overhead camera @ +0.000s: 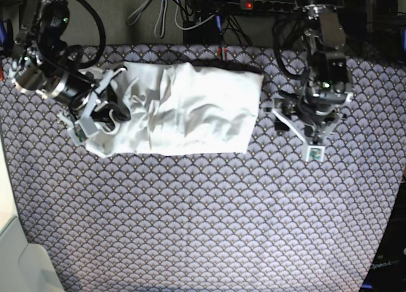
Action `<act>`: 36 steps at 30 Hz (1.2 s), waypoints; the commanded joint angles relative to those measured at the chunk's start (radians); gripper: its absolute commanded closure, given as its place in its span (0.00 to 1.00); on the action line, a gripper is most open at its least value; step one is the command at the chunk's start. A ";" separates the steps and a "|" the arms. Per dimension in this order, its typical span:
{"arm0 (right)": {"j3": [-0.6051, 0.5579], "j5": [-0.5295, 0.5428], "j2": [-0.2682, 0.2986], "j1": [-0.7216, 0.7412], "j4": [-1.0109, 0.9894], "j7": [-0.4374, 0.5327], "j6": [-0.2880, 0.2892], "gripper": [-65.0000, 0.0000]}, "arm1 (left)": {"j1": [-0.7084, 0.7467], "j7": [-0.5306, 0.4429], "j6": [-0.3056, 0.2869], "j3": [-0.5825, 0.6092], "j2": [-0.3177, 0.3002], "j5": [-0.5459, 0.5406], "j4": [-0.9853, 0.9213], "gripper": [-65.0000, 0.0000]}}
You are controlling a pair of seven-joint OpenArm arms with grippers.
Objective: Fold the T-shirt properly
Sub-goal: 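Lift the shirt end with the right gripper and fold it toward the left gripper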
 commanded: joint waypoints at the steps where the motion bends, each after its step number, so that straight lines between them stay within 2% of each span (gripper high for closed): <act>1: -0.019 0.024 0.008 0.017 0.020 0.029 0.004 1.00 | -0.009 -0.013 -0.003 -0.020 -0.002 -0.005 0.031 0.42; 5: -0.099 0.024 0.008 0.053 0.020 0.029 0.004 1.00 | 0.000 -0.013 -0.003 -0.083 -0.006 -0.005 0.037 0.42; 7: -0.135 0.024 0.006 0.068 0.018 0.029 0.004 1.00 | 0.002 -0.013 -0.003 -0.092 -0.029 -0.005 0.037 0.42; 15: -0.269 0.016 -0.054 0.100 0.010 0.033 0.004 1.00 | 0.025 -0.013 -0.003 -0.105 -0.083 -0.005 0.053 0.41; 22: -0.402 0.016 -0.090 0.156 -0.075 0.038 0.004 1.00 | 0.029 -0.013 -0.003 -0.215 -0.081 -0.005 0.053 0.41; 29: -0.433 0.016 -0.169 0.248 -0.235 0.038 0.004 1.00 | 0.046 -0.013 -0.003 -0.230 -0.083 -0.005 0.053 0.41; 36: -0.501 0.016 -0.173 0.324 -0.382 0.040 0.004 1.00 | 0.069 -0.015 -0.003 -0.229 -0.083 -0.005 0.068 0.41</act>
